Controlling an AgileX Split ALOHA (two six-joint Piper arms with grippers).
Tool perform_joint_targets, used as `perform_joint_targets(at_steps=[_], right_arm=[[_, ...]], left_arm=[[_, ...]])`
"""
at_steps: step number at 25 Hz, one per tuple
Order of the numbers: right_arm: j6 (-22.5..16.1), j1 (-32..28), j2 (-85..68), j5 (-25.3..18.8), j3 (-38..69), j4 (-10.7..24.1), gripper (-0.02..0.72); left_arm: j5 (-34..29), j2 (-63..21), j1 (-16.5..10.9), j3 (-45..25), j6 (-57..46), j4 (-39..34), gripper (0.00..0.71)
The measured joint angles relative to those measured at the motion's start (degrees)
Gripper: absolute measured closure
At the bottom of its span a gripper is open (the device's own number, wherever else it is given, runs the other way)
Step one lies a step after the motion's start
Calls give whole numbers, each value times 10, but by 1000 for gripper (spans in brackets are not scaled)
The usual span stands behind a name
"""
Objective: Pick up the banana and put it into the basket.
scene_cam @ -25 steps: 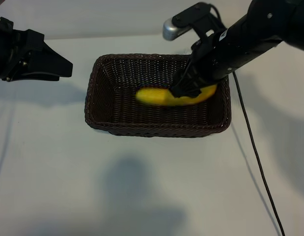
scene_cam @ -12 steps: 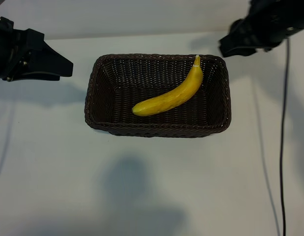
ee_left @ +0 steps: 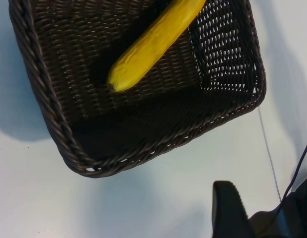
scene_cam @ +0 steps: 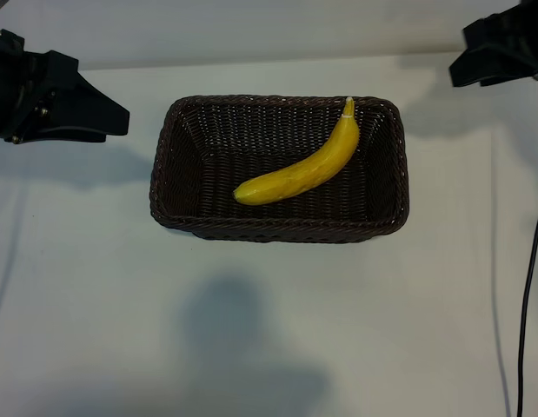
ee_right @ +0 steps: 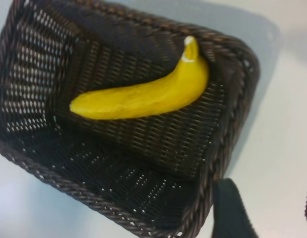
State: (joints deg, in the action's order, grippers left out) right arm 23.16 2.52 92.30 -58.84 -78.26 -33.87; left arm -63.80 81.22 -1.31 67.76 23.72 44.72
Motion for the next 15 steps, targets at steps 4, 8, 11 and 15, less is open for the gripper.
perform_joint_targets(at_steps=[4, 8, 11, 15], right_arm=[[2, -17, 0, -15, 0, -17, 315], [2, -17, 1, -28, 3, -29, 315], [6, -17, 1, -22, 24, -36, 315], [10, -17, 6, -15, 37, -35, 315]], left_arm=[[1, 0, 0, 0, 0, 0, 310], [1, 0, 0, 0, 0, 0, 310], [1, 0, 0, 0, 0, -1, 310], [1, 0, 0, 0, -1, -2, 310]])
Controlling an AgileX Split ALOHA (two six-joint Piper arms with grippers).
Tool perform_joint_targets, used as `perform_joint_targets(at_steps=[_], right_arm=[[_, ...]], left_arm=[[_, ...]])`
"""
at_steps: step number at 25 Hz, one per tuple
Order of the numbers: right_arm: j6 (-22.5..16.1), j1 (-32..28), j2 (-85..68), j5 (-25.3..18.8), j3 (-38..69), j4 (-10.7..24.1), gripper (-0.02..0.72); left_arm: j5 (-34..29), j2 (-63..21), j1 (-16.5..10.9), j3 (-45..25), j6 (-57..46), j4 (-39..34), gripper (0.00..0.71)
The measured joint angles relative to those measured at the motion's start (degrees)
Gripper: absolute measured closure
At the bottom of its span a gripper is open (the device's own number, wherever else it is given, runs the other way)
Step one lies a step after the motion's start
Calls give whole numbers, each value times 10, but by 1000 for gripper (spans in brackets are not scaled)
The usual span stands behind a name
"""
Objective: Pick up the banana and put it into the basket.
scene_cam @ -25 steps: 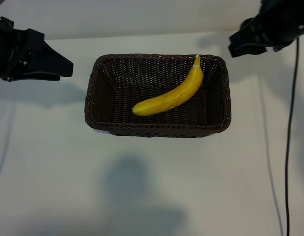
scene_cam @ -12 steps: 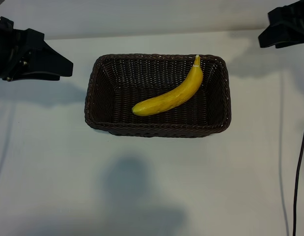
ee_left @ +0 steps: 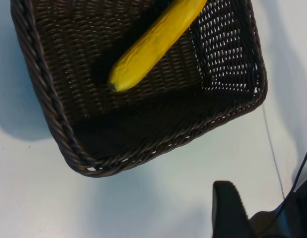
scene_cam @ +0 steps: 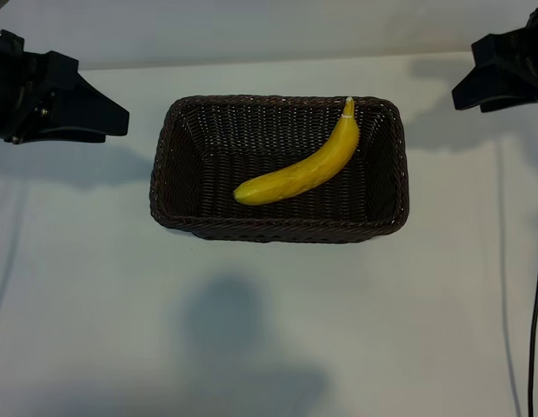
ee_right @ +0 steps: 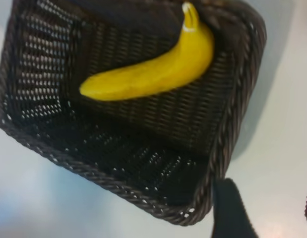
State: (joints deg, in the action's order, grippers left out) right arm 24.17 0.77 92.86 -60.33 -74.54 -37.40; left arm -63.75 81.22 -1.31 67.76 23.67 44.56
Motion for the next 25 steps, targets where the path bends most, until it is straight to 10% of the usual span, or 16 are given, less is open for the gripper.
perform_joint_targets(at_steps=[25], right_arm=[[7, 0, 0, 2, 0, -45, 317]], left_arm=[[-3, 0, 0, 0, 1, -28, 310]])
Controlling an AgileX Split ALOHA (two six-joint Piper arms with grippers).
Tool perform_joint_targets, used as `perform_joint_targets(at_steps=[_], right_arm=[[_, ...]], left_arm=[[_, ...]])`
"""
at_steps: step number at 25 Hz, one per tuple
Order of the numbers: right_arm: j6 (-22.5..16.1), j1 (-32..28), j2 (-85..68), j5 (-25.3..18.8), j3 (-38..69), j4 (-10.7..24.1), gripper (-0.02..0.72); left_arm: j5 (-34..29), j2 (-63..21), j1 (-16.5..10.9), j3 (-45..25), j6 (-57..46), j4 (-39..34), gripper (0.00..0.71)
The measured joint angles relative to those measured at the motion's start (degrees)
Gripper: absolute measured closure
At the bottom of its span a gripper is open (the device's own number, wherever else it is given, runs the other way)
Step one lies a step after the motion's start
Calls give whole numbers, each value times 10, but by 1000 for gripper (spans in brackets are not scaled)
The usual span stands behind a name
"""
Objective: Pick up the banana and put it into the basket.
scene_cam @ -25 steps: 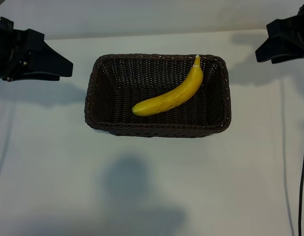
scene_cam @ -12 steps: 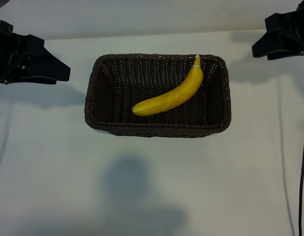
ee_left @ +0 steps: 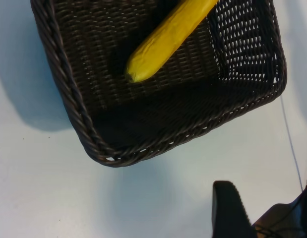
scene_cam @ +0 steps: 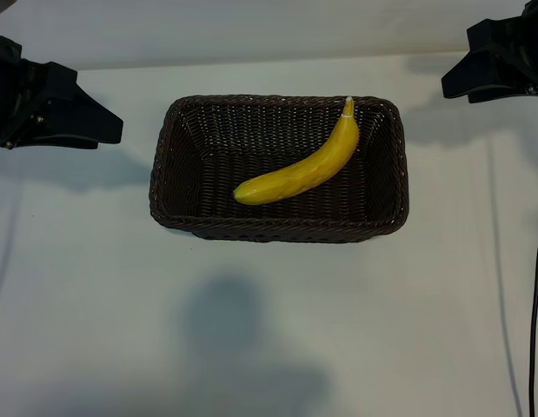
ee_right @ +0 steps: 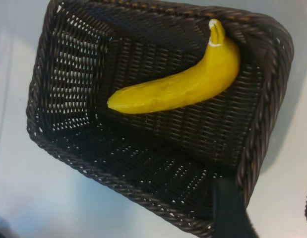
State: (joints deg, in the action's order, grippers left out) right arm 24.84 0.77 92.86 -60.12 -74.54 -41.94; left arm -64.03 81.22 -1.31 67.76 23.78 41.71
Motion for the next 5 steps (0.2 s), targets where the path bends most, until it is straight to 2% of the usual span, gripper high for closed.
perform_joint_targets(at_steps=[5], right_arm=[[0, 0, 0, 0, 0, 0, 320]], left_arm=[[0, 0, 0, 0, 0, 0, 310]])
